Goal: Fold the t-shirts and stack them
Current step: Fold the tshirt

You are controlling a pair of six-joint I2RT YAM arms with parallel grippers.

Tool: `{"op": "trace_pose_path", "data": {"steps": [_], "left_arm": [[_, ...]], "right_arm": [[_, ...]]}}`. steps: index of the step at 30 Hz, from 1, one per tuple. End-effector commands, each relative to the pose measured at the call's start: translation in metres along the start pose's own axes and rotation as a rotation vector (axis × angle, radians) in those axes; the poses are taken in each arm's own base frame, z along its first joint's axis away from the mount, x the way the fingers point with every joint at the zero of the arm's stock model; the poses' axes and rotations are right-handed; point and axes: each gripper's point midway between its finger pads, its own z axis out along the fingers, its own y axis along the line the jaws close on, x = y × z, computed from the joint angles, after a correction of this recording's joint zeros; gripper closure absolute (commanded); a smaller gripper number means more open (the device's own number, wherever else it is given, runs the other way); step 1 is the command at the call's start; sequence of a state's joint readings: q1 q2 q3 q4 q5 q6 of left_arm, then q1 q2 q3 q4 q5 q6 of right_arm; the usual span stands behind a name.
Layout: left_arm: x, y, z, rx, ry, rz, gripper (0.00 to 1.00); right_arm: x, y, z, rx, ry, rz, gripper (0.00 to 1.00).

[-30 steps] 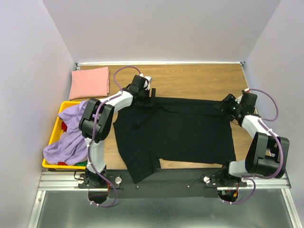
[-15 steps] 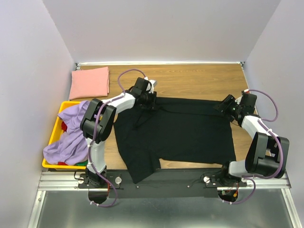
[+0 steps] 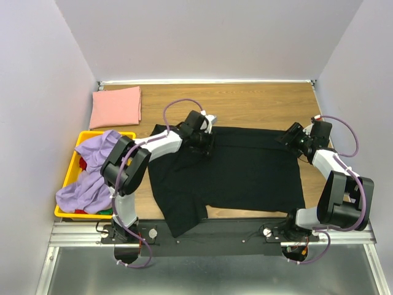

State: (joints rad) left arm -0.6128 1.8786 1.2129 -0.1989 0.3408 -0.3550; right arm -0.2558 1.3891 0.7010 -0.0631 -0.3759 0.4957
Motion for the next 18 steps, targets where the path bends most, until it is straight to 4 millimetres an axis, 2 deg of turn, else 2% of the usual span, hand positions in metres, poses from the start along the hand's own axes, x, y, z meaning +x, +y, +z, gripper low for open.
{"op": "trace_pose_path", "data": {"steps": [1,4,5,7,9,10,11,12,13,14,15,16,17,18], "left_arm": [[0.009,-0.031,-0.014,0.059,-0.007,-0.002,0.41],[0.013,-0.038,-0.021,0.058,-0.021,-0.006,0.27],[0.015,-0.034,-0.022,0.037,-0.027,-0.011,0.19],[0.007,-0.032,-0.029,0.009,-0.060,-0.022,0.18],[0.001,-0.028,-0.036,-0.025,-0.094,-0.049,0.19],[-0.008,-0.021,-0.047,-0.058,-0.139,-0.073,0.20],[-0.013,-0.016,-0.051,-0.074,-0.168,-0.120,0.23],[-0.007,-0.002,-0.055,-0.126,-0.181,-0.152,0.24],[-0.014,0.008,-0.067,-0.151,-0.227,-0.208,0.26],[-0.012,0.019,-0.073,-0.178,-0.244,-0.222,0.28],[0.002,0.034,-0.076,-0.218,-0.239,-0.274,0.28],[0.002,0.040,-0.087,-0.230,-0.268,-0.297,0.31],[0.016,0.060,-0.091,-0.269,-0.261,-0.351,0.33],[0.021,0.068,-0.096,-0.287,-0.267,-0.373,0.35]], "right_arm": [[0.009,0.012,-0.005,-0.063,0.040,-0.020,0.25],[0.017,0.024,-0.001,-0.102,0.071,-0.047,0.25],[0.018,0.027,0.001,-0.111,0.082,-0.053,0.26],[0.023,0.036,0.002,-0.143,0.105,-0.064,0.25],[0.031,0.054,0.004,-0.189,0.134,-0.094,0.25],[0.031,0.066,0.006,-0.218,0.146,-0.105,0.25],[0.044,0.081,0.008,-0.252,0.181,-0.135,0.25],[0.046,0.094,0.011,-0.277,0.197,-0.140,0.26],[0.064,0.112,0.012,-0.322,0.246,-0.165,0.26],[0.071,0.120,0.014,-0.341,0.267,-0.163,0.27],[0.073,0.133,0.017,-0.379,0.265,-0.170,0.29],[0.093,0.142,0.021,-0.398,0.321,-0.147,0.32],[0.097,0.152,0.024,-0.429,0.321,-0.146,0.35],[0.105,0.158,0.026,-0.439,0.345,-0.122,0.37]]}}
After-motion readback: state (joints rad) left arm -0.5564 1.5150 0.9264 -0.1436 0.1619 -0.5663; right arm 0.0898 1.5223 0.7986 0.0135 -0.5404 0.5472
